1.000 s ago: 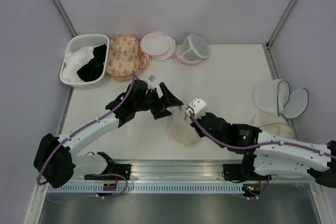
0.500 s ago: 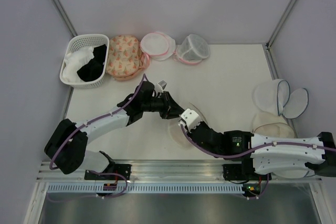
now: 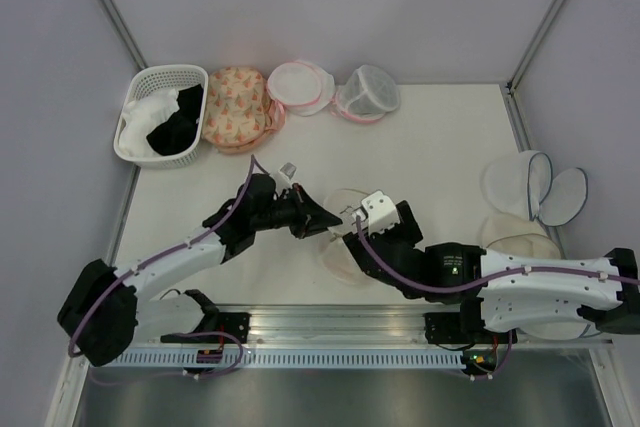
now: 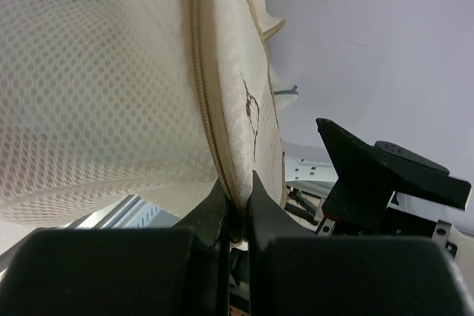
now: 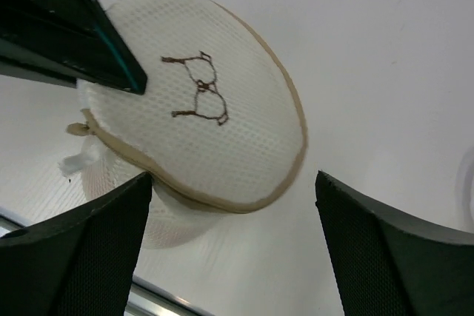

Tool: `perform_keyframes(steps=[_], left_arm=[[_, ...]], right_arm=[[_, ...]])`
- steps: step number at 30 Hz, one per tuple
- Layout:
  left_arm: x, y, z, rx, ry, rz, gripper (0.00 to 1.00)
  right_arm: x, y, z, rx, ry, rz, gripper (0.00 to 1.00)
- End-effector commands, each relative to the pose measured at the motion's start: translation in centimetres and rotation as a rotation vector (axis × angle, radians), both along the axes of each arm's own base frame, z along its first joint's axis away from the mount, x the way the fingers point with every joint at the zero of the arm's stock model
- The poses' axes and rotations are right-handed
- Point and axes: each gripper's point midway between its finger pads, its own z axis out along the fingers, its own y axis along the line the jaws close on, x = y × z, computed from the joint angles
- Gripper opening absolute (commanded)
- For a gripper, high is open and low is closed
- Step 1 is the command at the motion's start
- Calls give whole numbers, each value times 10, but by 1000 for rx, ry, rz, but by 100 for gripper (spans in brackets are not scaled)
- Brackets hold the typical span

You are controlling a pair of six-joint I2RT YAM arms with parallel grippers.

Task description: Unzip the laundry bag and remove the bra

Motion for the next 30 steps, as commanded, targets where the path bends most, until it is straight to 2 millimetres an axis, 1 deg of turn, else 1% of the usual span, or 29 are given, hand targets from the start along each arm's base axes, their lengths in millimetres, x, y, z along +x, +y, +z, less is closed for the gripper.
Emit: perform_keyframes(steps=[1,2,3,4,5,6,7,8,9,11,12,13,15,17,20,22,24,25,26,28,29,30], left_arm=[[11,27,0,74,-86,198,2],[10,33,11,58,-119,236,2],[10,38,12,65,-129,270,2],[12,44,3,101,-118,333,2],[13,47,6,96,-129,366,2],[8,51,6,103,-128,384,2],[10,55,0,124,-134,441,2],[9,56,-2,133,-134,459,2],[8,57,-5,141,-132,476,2],[5,55,-9,151,-121,503,2],[4,56,-12,160,-121,512,2],[4,55,-13,165,-129,531,2],[3,57,-13,171,-145,562,2],[3,59,-9,164,-161,582,2],[4,60,-3,161,-192,602,2],[2,57,2,155,-202,605,2],[0,51,1,167,-206,595,2],[-1,48,6,155,-205,590,2],[-2,46,4,164,-204,586,2],[-6,40,7,155,-200,576,2],[-6,39,8,150,-200,574,2],[-8,37,9,147,-202,570,2]], right_arm=[[10,-17,32,129,-41,-175,95],[7,-12,32,157,-12,-163,96],[5,-7,34,184,7,-153,97],[3,-3,35,208,25,-147,97],[1,3,35,228,46,-131,97],[-6,17,33,274,97,-85,97],[-11,25,32,304,126,-57,97],[-17,35,32,335,158,-17,96],[-28,52,31,387,216,55,95],[-42,70,33,463,285,127,94],[-56,85,34,513,345,202,94],[-60,90,34,549,376,210,93],[-71,97,36,608,430,248,92],[-76,98,36,659,475,231,90],[-79,95,23,659,526,187,87],[-78,95,16,655,535,168,82],[-79,99,10,666,550,159,79],[-77,100,9,671,548,153,74],[-74,103,9,683,537,143,72],[-70,103,2,684,522,123,65],[-65,105,5,705,497,113,63],[-64,105,-2,693,486,116,61]])
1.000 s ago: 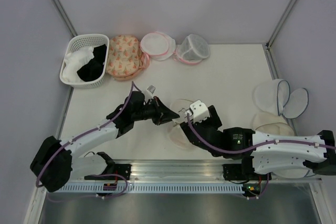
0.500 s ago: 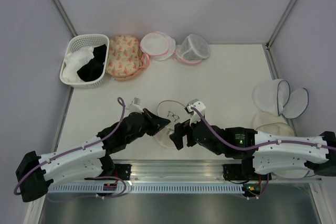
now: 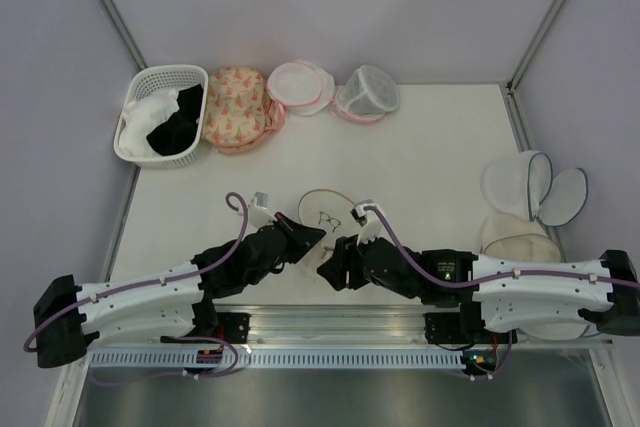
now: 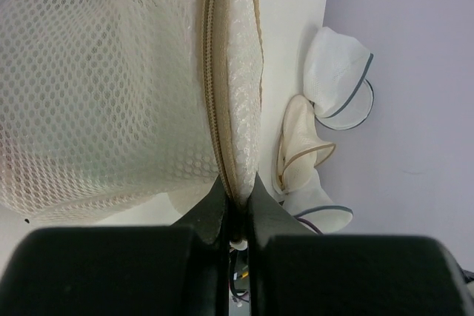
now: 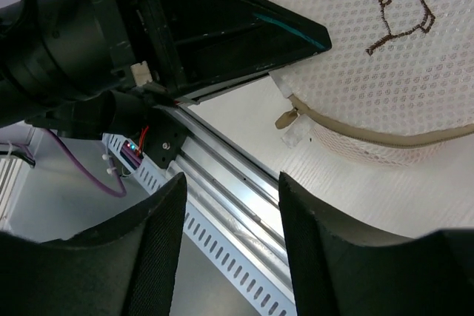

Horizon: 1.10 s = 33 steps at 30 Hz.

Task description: Unzip the laundry bag and remove the bra

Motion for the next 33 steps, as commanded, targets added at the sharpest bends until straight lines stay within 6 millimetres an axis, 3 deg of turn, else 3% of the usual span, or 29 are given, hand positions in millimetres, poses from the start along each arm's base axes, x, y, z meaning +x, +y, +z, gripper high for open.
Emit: perform_keyframes(steps=[1,8,17,20,21,22,24,31,33], left_arm=[[5,-8,29,-79,-24,42,2],[0,-13,40,-120,-33,18,2],[-7,-20,34,-128,-4,-4,2],[-7,-17,34,-131,-8,1,2],[-8,-17,33,-131,-10,-1,2],[-8,-17,32,-127,-8,-4,2],[-10,-15,32,-127,-13,-15,2],[-16,5,26,-36,-98,-56,2],[-18,21,11,71,-113,-62,2]], right_arm=[[10,9,2,71,-21,-54,57],[27,10,-28,18,-39,-158,51],[62,12,-18,76,-114,-378,47],[67,11,-17,70,-124,-408,31],[67,10,-16,64,-125,-412,19],[68,9,-18,50,-125,-418,14],[67,3,-19,10,-121,-425,1],[56,-35,-40,-189,-86,-417,1],[52,-55,-54,-283,-76,-421,0]])
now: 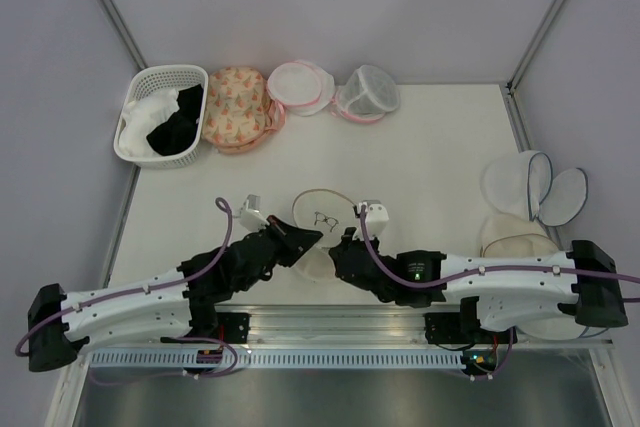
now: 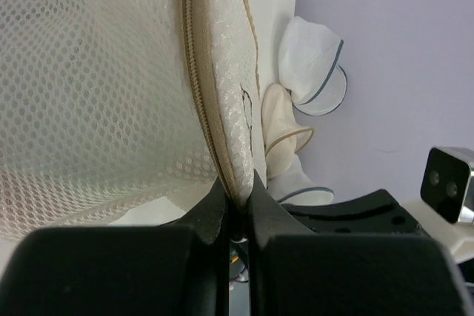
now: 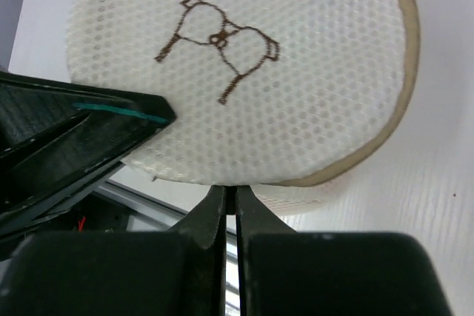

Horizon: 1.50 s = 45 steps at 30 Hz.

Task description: Unzip the laundry bag and remove the bra

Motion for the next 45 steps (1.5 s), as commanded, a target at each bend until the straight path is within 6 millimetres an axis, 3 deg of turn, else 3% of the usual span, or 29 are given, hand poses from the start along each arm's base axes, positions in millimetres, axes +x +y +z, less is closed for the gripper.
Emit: perform_keyframes(steps=[1,6,12,15,16,19,20,21,24,25,26,27,29,30,31,34,44,45], left_arm=[[-7,25,-8,137,-69,-25,2],[-12,62,-20,181,-127,-2,2],[-21,79,10,161,-323,-67,2],[-29,72,26,183,-424,-158,2],[-37,64,38,155,-463,-216,2],[-45,43,43,234,-559,-351,2],[-47,37,55,252,-601,-394,2],[-45,26,43,318,-584,-437,2],[-39,8,53,381,-635,-493,2],[-34,-2,43,433,-620,-520,2],[-26,-6,48,456,-630,-518,2],[-17,-13,36,500,-594,-535,2],[3,-18,36,491,-560,-540,2],[14,-21,23,510,-513,-548,2],[32,-14,21,520,-488,-503,2],[55,-17,9,550,-442,-517,2],[100,-33,-10,584,-389,-582,2],[104,-32,-10,584,-380,-568,8]], right_arm=[[2,-59,-23,-226,18,-87,0],[2,-95,-37,-323,24,-157,0],[14,-120,-25,-373,-45,-231,0],[20,-124,-15,-387,-83,-236,0],[22,-124,-10,-386,-94,-234,0],[26,-124,0,-414,-129,-213,0],[28,-125,3,-419,-135,-217,0],[29,-127,6,-425,-147,-222,0],[31,-132,12,-441,-156,-232,0],[31,-133,13,-442,-156,-235,1],[31,-134,13,-445,-157,-238,1],[31,-135,15,-444,-156,-240,1],[30,-136,16,-436,-152,-245,1],[29,-136,15,-432,-147,-243,0],[29,-136,15,-429,-144,-243,0],[26,-132,12,-410,-129,-211,0],[4,-85,0,-288,-70,65,0],[3,-82,-2,-279,-65,75,0]])
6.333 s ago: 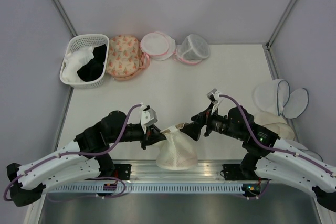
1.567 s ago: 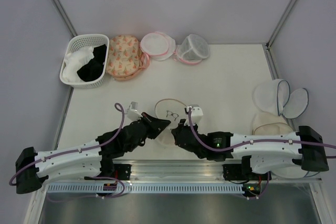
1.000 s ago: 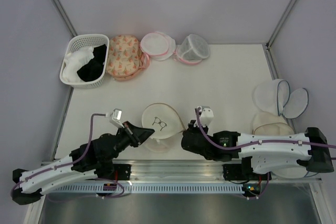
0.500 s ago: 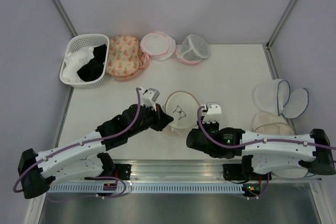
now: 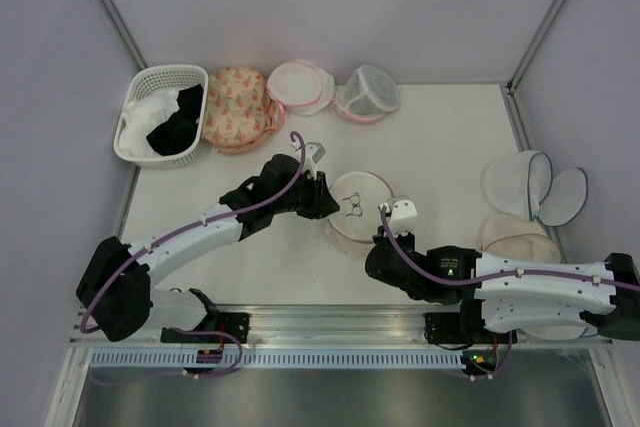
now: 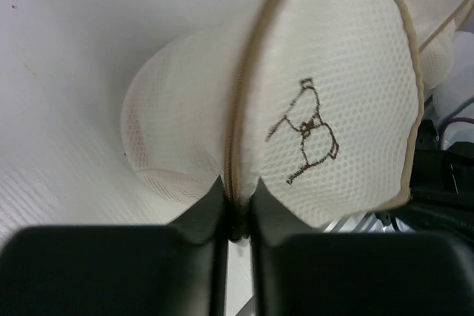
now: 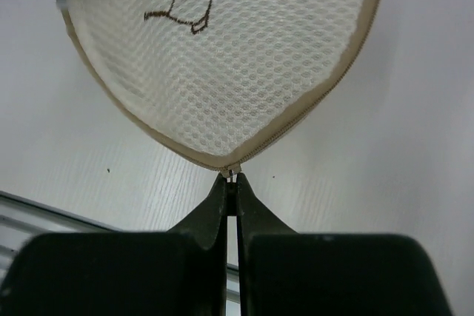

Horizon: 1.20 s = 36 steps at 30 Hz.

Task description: Unzip the laundry bag and remove the bra

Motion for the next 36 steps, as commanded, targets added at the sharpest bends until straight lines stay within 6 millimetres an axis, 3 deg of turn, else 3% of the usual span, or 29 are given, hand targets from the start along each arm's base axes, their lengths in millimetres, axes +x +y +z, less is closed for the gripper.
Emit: perform_keyframes(steps=[1,2,3,4,7,11,12,18,20,24,25,28,29,30,32,36], left_arm=[[34,2,21,-6,-86,43,41],[37,3,22,-8,-85,59,60],[40,3,25,-14,-84,82,87],[44,8,25,-13,-62,141,97],[42,24,28,-32,4,280,100],[10,41,28,-106,112,389,100],[-7,40,29,-152,148,392,100],[-61,27,28,-297,317,327,100],[-69,24,19,-303,357,310,100],[-66,17,7,-303,380,323,99],[-63,15,2,-297,384,326,97],[-57,5,5,-317,374,311,61],[-55,3,5,-318,375,312,29],[-53,1,6,-319,374,313,17],[-51,-1,7,-315,369,313,2],[-47,8,5,-298,344,351,2]], right_arm=[[-8,22,3,58,25,97,1],[-10,29,0,78,39,112,1],[-11,32,-1,89,43,118,0],[-12,35,-3,96,48,122,0],[-10,45,-7,106,55,116,0],[-10,70,-5,138,51,166,0],[-12,76,-7,133,54,201,0],[-13,101,8,236,26,275,0],[-15,106,10,268,24,302,0],[-15,110,11,290,30,327,1],[-17,112,11,289,35,339,0],[-19,113,9,282,46,356,0],[-20,113,8,280,45,357,0],[-19,112,7,274,46,354,0],[-20,109,6,265,51,354,1],[-23,97,-8,186,89,351,0]])
